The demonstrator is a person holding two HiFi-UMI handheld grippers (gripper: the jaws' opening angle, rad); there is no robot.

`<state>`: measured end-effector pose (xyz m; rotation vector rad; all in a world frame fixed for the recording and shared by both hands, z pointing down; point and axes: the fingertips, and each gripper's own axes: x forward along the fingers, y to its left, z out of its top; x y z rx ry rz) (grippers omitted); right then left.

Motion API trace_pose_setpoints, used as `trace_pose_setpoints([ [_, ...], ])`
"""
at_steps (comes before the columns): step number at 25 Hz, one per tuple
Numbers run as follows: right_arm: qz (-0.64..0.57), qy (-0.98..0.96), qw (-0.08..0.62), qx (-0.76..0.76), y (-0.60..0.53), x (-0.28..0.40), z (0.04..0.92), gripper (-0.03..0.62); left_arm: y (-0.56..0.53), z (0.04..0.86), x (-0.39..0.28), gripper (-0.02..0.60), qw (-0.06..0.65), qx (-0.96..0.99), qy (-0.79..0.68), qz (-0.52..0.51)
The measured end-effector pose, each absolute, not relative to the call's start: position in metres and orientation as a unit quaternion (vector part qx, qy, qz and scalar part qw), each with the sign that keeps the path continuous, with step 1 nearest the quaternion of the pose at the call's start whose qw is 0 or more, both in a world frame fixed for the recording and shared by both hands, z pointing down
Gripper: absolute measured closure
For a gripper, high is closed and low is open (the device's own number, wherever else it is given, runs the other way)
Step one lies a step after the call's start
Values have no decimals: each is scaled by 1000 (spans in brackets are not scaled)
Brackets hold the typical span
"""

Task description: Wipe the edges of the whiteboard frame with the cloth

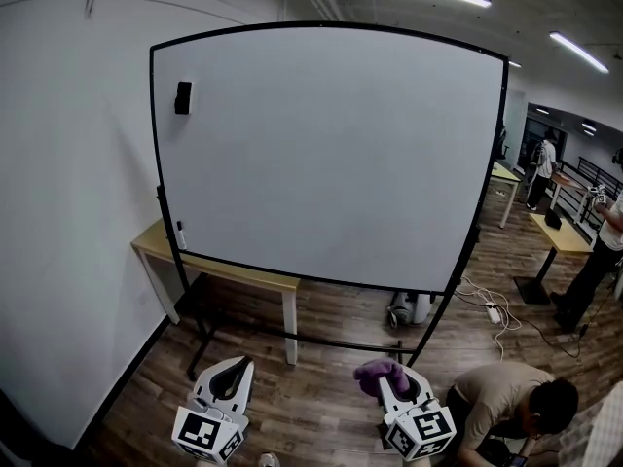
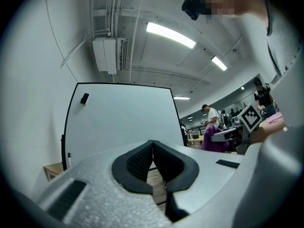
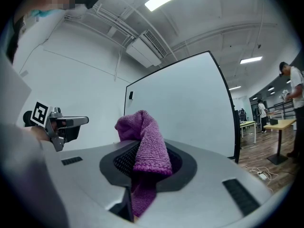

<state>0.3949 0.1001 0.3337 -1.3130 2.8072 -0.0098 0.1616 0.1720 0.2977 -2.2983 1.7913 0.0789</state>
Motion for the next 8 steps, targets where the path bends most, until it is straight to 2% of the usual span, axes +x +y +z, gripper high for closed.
trace_pose_setpoints([
  [8,-4,907,23,-421,98,398,333,519,170,296,165,565,114,-782,613,25],
])
